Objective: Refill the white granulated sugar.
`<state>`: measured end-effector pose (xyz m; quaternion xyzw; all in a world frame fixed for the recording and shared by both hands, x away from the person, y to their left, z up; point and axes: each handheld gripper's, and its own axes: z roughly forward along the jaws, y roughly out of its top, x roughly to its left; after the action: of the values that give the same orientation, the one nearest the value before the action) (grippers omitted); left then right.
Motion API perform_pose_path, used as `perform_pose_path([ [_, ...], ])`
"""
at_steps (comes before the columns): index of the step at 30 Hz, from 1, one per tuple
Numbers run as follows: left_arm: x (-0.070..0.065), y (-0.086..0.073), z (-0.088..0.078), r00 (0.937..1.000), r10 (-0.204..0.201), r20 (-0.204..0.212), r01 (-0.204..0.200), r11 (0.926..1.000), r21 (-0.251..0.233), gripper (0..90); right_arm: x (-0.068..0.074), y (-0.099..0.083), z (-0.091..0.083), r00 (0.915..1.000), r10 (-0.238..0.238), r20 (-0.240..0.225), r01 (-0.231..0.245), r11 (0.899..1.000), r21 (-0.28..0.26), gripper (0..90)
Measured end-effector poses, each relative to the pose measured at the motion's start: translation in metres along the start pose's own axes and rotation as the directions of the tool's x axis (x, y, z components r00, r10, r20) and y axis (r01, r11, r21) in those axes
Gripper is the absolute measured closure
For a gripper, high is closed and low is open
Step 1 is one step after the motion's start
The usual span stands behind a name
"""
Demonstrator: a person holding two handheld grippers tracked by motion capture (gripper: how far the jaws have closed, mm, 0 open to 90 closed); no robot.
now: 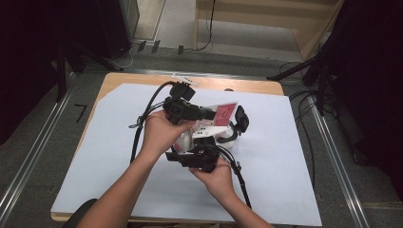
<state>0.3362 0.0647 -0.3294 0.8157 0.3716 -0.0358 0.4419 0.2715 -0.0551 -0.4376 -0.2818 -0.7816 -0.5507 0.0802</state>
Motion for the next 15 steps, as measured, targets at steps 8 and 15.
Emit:
perform_pose_path([
  [8, 0.0000, -0.0005, 0.0017, 1.0000, 0.001, 0.002, -0.001, 1.0000, 0.002, 75.4, -0.0010, -0.0014, 0.0002, 0.9999, 0.011, -0.003, -0.011, 1.000, 0.002, 62.3],
  [15, 0.0000, -0.0012, 0.0020, 1.0000, 0.002, -0.001, -0.002, 1.0000, 0.000, 76.2, -0.0003, -0.0023, 0.0014, 0.9999, 0.014, 0.006, -0.014, 1.000, 0.000, 61.7],
])
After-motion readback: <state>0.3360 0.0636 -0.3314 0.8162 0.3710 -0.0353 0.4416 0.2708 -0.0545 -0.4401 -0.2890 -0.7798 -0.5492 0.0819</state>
